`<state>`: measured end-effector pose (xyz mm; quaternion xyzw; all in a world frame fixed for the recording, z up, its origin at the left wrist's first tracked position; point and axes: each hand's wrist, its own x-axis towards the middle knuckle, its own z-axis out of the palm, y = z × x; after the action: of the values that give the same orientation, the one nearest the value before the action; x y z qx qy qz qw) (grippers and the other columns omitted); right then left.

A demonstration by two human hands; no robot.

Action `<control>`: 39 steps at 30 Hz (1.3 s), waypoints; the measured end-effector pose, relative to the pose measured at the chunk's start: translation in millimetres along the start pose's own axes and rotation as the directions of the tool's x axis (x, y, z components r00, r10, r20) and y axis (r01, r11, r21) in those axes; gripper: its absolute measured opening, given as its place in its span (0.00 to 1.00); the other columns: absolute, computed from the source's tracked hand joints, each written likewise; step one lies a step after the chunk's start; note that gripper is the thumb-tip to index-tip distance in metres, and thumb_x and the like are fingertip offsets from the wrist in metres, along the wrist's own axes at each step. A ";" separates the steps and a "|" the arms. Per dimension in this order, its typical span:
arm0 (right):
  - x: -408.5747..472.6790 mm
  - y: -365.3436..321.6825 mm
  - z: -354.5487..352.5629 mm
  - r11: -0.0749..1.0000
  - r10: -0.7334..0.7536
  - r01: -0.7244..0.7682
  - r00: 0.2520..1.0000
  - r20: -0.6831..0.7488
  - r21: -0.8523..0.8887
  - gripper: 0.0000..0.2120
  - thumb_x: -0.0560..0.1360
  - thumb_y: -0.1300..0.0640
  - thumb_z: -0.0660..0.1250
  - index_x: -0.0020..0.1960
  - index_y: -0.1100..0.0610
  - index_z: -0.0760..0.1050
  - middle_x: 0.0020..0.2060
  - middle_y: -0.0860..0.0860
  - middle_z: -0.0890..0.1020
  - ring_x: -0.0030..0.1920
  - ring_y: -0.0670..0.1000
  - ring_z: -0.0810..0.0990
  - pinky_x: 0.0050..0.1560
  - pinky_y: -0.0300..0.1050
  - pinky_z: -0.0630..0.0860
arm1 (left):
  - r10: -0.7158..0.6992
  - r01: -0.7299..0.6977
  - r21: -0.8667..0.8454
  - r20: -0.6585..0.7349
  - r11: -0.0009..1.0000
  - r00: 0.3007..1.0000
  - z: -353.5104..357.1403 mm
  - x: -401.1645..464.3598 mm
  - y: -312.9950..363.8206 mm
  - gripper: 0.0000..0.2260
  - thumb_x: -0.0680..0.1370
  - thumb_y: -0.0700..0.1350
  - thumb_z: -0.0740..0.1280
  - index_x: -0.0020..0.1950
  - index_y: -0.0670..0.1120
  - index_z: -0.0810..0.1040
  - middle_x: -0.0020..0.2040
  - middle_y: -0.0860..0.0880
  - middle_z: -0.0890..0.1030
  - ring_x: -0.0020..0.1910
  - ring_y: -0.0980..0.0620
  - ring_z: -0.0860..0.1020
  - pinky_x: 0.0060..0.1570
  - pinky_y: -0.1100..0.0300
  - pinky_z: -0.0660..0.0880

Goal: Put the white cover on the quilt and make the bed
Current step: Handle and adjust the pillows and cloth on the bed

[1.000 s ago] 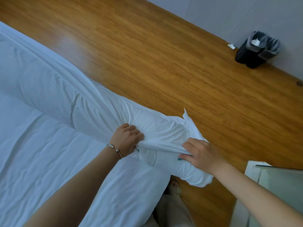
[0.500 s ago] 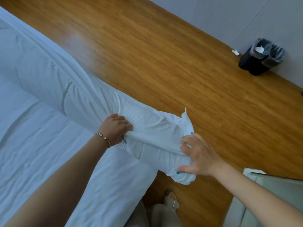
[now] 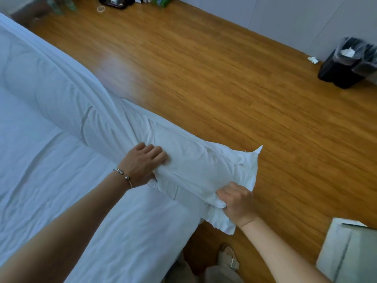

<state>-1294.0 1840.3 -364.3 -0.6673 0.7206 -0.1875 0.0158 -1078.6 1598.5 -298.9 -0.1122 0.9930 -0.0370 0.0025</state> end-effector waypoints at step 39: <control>-98.0 26.3 -43.7 0.890 -0.254 0.271 0.962 -0.096 0.367 0.10 0.82 0.50 0.60 0.53 0.57 0.70 0.34 0.50 0.74 0.26 0.48 0.69 0.22 0.41 0.68 | -0.193 0.193 -0.114 0.014 0.975 0.981 17.7 18.7 130.7 0.17 0.52 0.34 0.73 0.36 0.45 0.75 0.29 0.51 0.77 0.29 0.47 0.77 0.31 0.60 0.72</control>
<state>-1320.4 1947.0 -353.6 -0.7385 0.5744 -0.3380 0.1018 -1125.7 1720.0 -326.2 -0.2082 0.9779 0.0200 -0.0062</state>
